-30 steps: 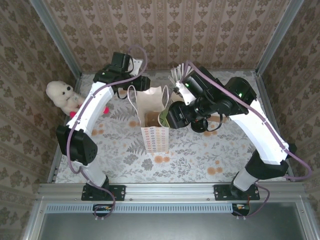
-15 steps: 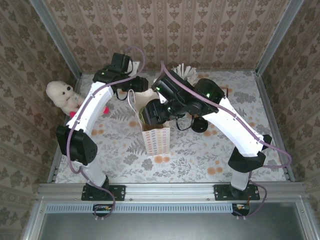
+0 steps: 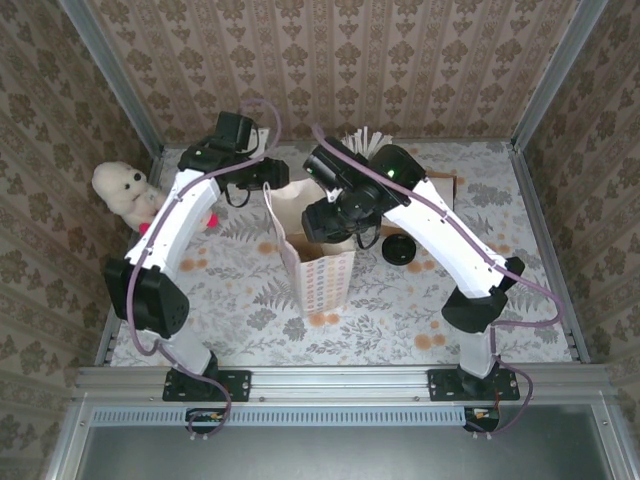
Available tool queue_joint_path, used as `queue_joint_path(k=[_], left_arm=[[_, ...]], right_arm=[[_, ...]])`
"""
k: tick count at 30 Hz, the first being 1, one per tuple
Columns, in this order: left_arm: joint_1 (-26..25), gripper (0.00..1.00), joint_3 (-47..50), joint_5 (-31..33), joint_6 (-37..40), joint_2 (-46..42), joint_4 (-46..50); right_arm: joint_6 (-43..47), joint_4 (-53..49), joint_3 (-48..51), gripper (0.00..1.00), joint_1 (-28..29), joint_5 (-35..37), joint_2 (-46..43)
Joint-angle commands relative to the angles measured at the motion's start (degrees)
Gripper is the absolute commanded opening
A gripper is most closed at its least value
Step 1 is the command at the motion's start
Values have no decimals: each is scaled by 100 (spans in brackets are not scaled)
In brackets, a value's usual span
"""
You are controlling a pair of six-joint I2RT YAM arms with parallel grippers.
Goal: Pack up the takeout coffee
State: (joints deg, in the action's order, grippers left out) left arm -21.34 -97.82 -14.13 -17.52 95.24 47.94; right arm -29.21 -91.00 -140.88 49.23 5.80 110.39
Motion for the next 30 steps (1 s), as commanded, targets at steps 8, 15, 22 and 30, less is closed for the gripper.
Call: queue_joint_path(k=[8,15,22,30], left_arm=[[18,54,756,-727,-377,-991,-331],[150,70,764,-1485,871,-1040,-429],[133,66,528,-1497,1547,-712,63],[100,69,576,-2071,1942,-727,47]], right_arm=[[1042,-1105,-1230,50,-360,-294,597],[1218,-957,-443,49,-248,-535,165],[1437,-978,-281,47,-249,-541,323],[1519,-880,-76,47,-270,-475,389]])
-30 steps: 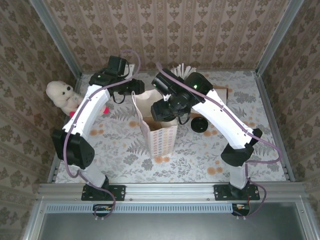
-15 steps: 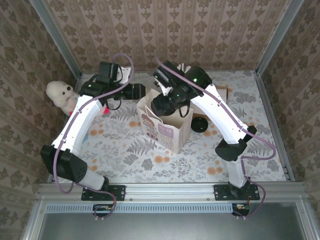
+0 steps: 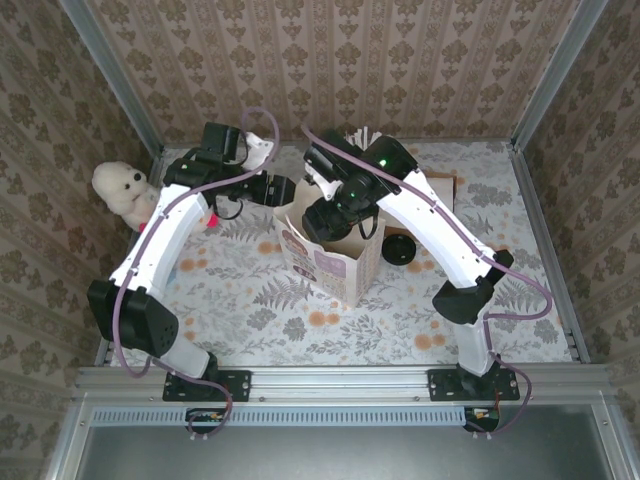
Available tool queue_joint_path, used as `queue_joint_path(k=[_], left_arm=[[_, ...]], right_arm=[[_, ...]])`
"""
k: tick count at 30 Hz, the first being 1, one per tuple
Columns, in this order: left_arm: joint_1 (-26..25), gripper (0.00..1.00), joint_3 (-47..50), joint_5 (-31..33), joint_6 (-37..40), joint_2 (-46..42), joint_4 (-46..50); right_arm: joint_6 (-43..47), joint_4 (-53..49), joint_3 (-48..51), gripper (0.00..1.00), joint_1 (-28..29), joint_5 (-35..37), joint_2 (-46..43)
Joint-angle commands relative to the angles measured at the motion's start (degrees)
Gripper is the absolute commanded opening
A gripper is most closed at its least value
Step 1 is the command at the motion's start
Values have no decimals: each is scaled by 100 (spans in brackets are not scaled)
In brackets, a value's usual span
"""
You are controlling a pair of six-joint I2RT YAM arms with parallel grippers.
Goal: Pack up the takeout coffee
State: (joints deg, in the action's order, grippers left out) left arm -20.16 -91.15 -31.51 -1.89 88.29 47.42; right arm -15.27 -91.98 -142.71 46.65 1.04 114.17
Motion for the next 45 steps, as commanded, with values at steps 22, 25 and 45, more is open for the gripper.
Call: queue_joint_path(k=[22,25,45], left_arm=[[-32,13,-537,13,869,339,598],[-32,13,-699,-184,996,479,786],[204,0,-1267,-196,926,762,1086]], right_arm=[[575,-884,882,44,-47,282,100],[625,-872,924,44,-39,240,169],[936,-788,676,41,-87,81,678]])
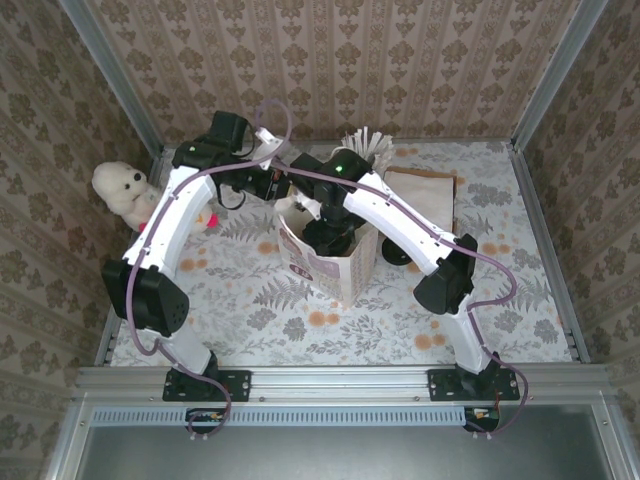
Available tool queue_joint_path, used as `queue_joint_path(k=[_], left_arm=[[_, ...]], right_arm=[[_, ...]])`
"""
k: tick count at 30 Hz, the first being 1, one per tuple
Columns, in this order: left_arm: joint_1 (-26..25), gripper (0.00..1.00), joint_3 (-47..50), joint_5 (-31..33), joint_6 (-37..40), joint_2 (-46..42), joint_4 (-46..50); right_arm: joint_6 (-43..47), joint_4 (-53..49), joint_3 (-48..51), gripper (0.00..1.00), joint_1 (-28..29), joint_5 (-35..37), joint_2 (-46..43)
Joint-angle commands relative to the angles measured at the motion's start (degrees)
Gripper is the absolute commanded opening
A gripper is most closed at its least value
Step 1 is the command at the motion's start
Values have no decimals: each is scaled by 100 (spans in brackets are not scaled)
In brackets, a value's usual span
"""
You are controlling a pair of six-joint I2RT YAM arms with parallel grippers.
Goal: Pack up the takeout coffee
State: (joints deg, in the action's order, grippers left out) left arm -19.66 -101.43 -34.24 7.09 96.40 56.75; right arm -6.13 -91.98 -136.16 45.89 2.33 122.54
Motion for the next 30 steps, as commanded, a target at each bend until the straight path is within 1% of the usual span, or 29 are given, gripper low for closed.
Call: queue_joint_path(k=[1,4,11,12,14,15,18,19,21,24,27,30], left_arm=[[200,0,-274,16,49,-47,159],[286,0,-377,-87,103,1,208],[324,0,-424,-223,261,76,230],[331,4,-375,-394,315,51,193],[308,16,-310,-478,458,20,170],[278,24,-300,-481,557,4,203],[167,59,-174,-332,950,-117,204],[108,67,-73,-41,1024,-189,99],[21,69,219,291,1212,-339,-149],[-20,69,477,177,1512,-464,-295],[-41,69,538,189,1473,-471,-493],[-37,63,440,277,1461,-323,-521]], right_arm=[[-9,-819,124,41,-13,-28,-173],[-44,-839,373,41,6,-146,-254],[-340,-693,336,41,28,-343,-200],[-352,-629,316,41,21,-379,-187],[-360,-558,262,41,20,-433,-122],[-351,-579,196,41,18,-457,-74],[-321,-628,77,41,25,-444,19],[-314,-619,71,41,19,-435,23],[-309,-577,72,41,10,-465,7],[-319,-503,78,41,8,-519,-28],[-305,-513,115,41,-6,-514,-54],[-263,-513,190,41,-18,-493,-57]])
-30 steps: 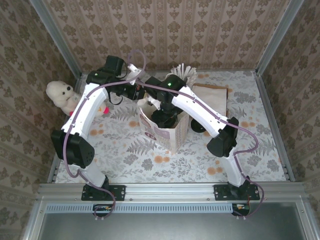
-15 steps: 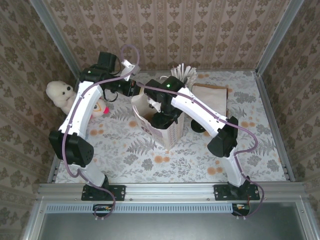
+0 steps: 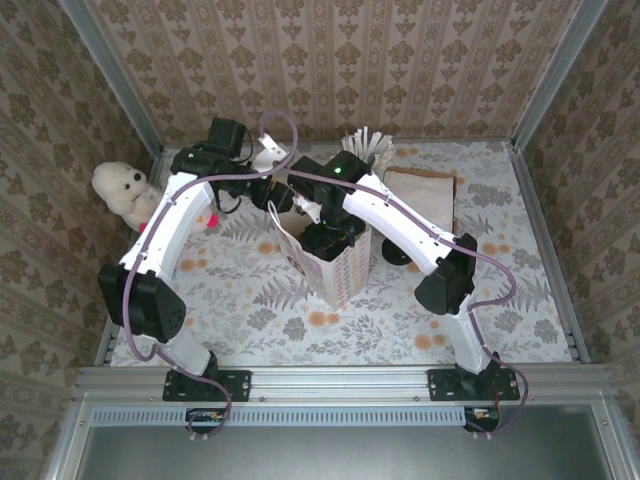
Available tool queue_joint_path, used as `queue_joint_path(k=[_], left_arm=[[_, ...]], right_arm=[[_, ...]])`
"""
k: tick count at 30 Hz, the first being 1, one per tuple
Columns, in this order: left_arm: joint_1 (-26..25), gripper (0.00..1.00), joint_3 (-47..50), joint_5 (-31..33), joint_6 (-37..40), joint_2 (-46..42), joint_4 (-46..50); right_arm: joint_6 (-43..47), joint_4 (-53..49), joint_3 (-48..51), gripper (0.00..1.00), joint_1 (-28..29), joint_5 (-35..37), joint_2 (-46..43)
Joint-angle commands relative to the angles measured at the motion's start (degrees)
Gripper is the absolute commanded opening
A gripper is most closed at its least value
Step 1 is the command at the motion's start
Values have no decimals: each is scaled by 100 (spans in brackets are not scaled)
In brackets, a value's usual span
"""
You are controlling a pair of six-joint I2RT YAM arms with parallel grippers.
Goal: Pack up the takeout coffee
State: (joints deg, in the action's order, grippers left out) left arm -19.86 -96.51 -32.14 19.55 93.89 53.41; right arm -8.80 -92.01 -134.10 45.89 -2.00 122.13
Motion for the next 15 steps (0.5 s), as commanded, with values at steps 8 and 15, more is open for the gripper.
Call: queue_joint_path(k=[8,15], left_arm=[[17,32,-264,-12,167,192,-24],[96,18,-184,-179,166,140,-61]], right_arm=[[-60,-691,140,41,-20,199,63],[17,-718,415,41,-58,257,68]])
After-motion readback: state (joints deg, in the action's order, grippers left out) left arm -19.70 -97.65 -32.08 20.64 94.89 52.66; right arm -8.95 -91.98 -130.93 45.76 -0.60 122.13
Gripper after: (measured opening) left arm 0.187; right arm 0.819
